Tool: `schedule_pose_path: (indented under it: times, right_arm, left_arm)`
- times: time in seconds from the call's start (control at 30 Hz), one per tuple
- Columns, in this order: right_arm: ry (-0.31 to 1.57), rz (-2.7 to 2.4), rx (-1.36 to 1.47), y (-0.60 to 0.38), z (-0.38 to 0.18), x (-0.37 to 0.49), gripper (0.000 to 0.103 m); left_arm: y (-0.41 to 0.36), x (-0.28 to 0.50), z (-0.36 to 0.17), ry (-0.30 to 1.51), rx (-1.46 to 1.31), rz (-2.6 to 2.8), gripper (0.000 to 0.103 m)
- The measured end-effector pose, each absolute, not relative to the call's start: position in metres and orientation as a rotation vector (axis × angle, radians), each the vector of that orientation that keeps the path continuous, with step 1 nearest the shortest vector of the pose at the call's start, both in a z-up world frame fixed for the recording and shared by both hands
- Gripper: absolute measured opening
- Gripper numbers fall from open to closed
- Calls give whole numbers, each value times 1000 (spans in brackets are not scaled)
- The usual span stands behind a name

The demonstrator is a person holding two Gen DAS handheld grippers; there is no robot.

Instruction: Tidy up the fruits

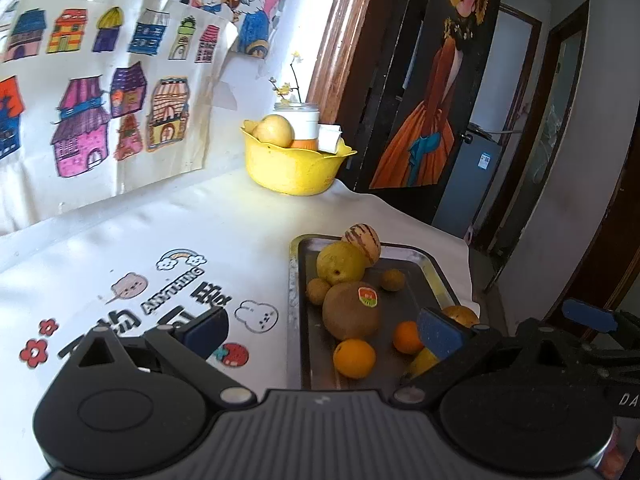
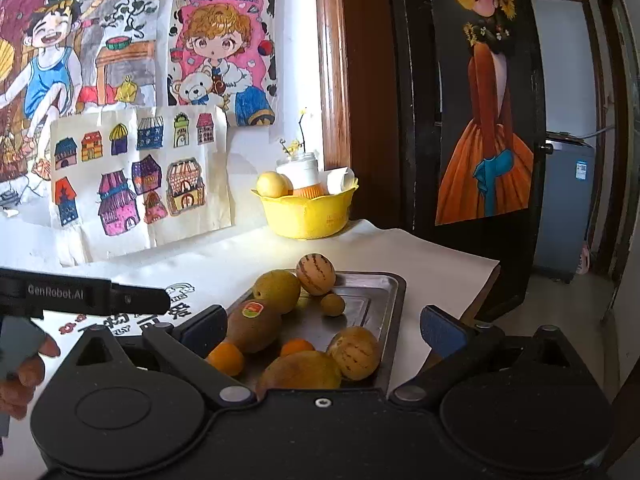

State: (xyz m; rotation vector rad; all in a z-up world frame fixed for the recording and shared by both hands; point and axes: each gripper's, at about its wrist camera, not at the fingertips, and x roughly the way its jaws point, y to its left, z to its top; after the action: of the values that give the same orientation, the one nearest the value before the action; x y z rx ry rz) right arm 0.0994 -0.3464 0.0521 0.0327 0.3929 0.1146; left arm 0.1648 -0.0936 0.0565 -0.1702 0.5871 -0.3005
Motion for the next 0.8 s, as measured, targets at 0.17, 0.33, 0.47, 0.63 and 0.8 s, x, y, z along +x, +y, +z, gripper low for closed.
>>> schedule_pose_path:
  times: [0.17, 0.33, 0.47, 0.63, 0.8]
  right_arm:
    - [341, 89, 50, -336, 55, 81, 102]
    - [307, 56, 70, -324, 55, 60, 102]
    - [298, 16, 83, -314, 55, 45, 102]
    - [296, -15, 96, -304, 53, 28, 102]
    - [298, -42, 34, -291, 52, 13, 102]
  left_arm:
    - [-81, 149, 55, 591, -209, -304, 102]
    - [-67, 133, 56, 570, -217, -273, 103]
    - [-56, 121, 57, 554, -212, -247, 103]
    - [-42, 107, 56, 546, -227, -230, 103]
    - [-34, 91, 56, 530, -234, -230, 103]
